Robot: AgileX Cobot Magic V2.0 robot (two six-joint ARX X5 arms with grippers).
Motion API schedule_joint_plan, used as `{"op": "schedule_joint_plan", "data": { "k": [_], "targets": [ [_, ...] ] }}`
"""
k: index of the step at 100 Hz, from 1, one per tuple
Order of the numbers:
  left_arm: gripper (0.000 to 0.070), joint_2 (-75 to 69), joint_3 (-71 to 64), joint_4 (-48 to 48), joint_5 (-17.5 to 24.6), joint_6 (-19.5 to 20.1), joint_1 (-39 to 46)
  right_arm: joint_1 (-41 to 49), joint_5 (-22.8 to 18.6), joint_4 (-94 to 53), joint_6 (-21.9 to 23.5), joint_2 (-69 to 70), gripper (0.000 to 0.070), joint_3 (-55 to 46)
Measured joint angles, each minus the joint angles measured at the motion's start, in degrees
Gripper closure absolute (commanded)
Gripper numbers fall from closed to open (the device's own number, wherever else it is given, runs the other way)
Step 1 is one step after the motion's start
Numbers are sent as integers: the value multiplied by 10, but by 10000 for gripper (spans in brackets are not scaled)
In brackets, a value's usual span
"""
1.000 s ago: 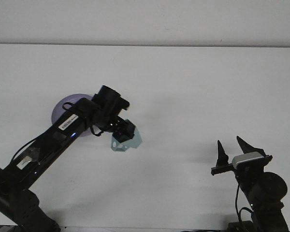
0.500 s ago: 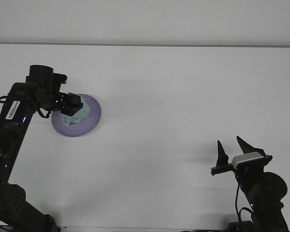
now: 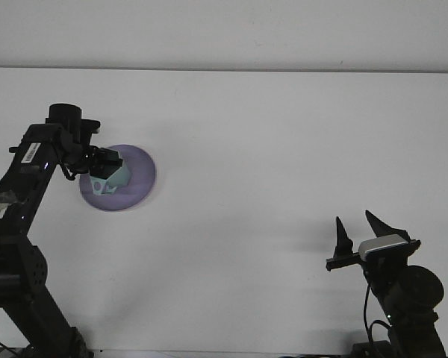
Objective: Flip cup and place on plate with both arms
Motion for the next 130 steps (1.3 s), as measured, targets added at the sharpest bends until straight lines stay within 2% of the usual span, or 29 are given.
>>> {"op": "schedule_joint_plan", "data": {
  "k": [11,16,20,32,35,41,66,96,99,104,114,122,130],
  "targets": [
    [683,17,0,0,-1,2,0,0,0,0,0,0,281,0],
    [658,18,0,0,-1,2,0,0,0,0,0,0,281,0],
    [576,18,0,2,-1,3,0,0,0,-1,0,0,281,0],
    [235,18,0,11,-1,5,0,0,0,-2,0,0,281,0],
    [188,18,0,12,-1,5,0,0,0,-2,0,0,281,0],
    [153,18,0,14,-1,5,0,0,0,-2,0,0,281,0],
    [154,-11,9,1,-1,0,0,0,0,-3,0,0,281,0],
    [173,-197,18,-5,-1,-3,4,0,0,-4,0,0,281,0],
    [207,-217,19,-4,-1,-5,4,0,0,-4,0,0,281,0],
    [324,-249,19,-4,-1,-10,4,0,0,-4,0,0,281,0],
    [694,-308,19,-5,-1,-18,4,0,2,-5,0,0,283,0],
    [687,-348,19,-13,-1,-24,4,0,4,-8,0,0,316,0],
    [687,-381,14,-12,0,-29,6,0,4,-11,0,0,430,0]
  ]
}}
